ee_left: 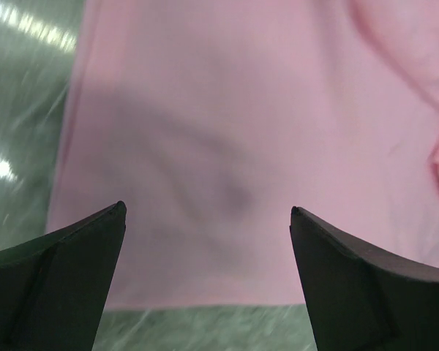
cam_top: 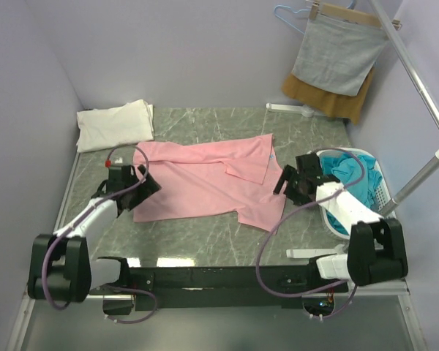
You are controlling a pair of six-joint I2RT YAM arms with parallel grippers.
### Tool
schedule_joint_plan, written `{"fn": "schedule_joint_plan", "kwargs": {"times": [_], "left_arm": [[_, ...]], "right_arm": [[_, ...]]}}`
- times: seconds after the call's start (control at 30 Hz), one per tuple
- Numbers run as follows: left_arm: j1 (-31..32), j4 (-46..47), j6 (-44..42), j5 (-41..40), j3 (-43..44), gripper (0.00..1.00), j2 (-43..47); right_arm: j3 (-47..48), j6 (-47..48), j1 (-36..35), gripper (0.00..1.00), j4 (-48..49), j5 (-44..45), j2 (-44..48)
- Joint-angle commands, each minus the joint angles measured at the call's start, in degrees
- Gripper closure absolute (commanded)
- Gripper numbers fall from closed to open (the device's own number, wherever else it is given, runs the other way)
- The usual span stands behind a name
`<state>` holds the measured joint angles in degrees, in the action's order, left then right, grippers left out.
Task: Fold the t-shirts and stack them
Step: Grap the side of the flattened tshirt closest away from the robot with both arms
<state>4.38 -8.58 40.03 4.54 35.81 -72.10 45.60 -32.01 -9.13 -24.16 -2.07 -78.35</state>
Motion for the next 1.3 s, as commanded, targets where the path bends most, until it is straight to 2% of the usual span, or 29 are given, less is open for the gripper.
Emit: {"fn": "schedule_joint_plan", "kwargs": {"times": [0.0,0.1,0.27,0.37,0.43,0.57,0.83,1.03,1.1,1.13,1.17,1.2,1.23,1.27], "left_arm": [[0.45,-4.15,7.51,-4.35,-5.83,0.01,8.89],[0.54,-7.94,11.11,-9.00,-9.26,0.00,14.69],[0.71,-14.79,15.59,-11.39,-13.21,0.01,24.78],[3.78,-15.94,19.10,-11.82,-14.63,0.00,29.27],[6.50,-18.12,20.43,-14.28,-14.54,0.01,29.82],[7.66,-19.98,22.28,-18.06,-13.67,0.01,25.97],[7.66,-17.97,22.11,-18.51,-14.81,0.01,21.03],[7.66,-15.95,20.70,-18.42,-14.72,0.01,17.44],[7.66,-15.16,20.44,-18.25,-14.63,0.05,16.99],[7.66,-14.98,20.26,-18.25,-14.80,0.12,16.81],[7.66,-14.89,20.26,-18.07,-15.07,0.16,16.99],[7.66,-14.89,20.35,-18.07,-15.16,0.17,17.07],[7.66,-14.97,20.35,-18.07,-15.16,0.25,17.42],[7.66,-14.98,20.44,-18.16,-15.33,0.33,17.60]], "right_arm": [[-5.51,-4.89,0.25,0.13,-2.28,1.63,9.52],[-9.55,-7.62,0.16,0.14,-3.16,0.31,13.30],[-13.87,-9.47,-0.37,0.15,-4.31,-1.45,17.79],[-15.81,-9.74,-0.54,0.15,-5.28,-1.71,19.63],[-16.86,-10.00,-0.72,0.15,-5.81,-1.71,20.16],[-18.36,-10.35,-0.63,0.15,-5.72,-1.54,20.95],[-20.47,-10.18,-0.63,0.17,-0.54,-6.36,16.66],[-21.70,-10.00,-1.24,0.29,4.21,-11.03,12.34],[-21.87,-9.92,-1.42,0.34,5.00,-11.82,11.64],[-21.87,-9.91,-1.42,0.36,5.18,-12.00,11.55],[-22.05,-10.00,-1.51,0.44,5.44,-12.08,11.38],[-21.96,-9.83,-1.51,0.48,5.44,-12.08,11.11],[-22.05,-9.74,-1.51,0.52,5.53,-12.08,10.94],[-21.96,-9.65,-1.51,0.64,5.62,-12.08,10.93]]}}
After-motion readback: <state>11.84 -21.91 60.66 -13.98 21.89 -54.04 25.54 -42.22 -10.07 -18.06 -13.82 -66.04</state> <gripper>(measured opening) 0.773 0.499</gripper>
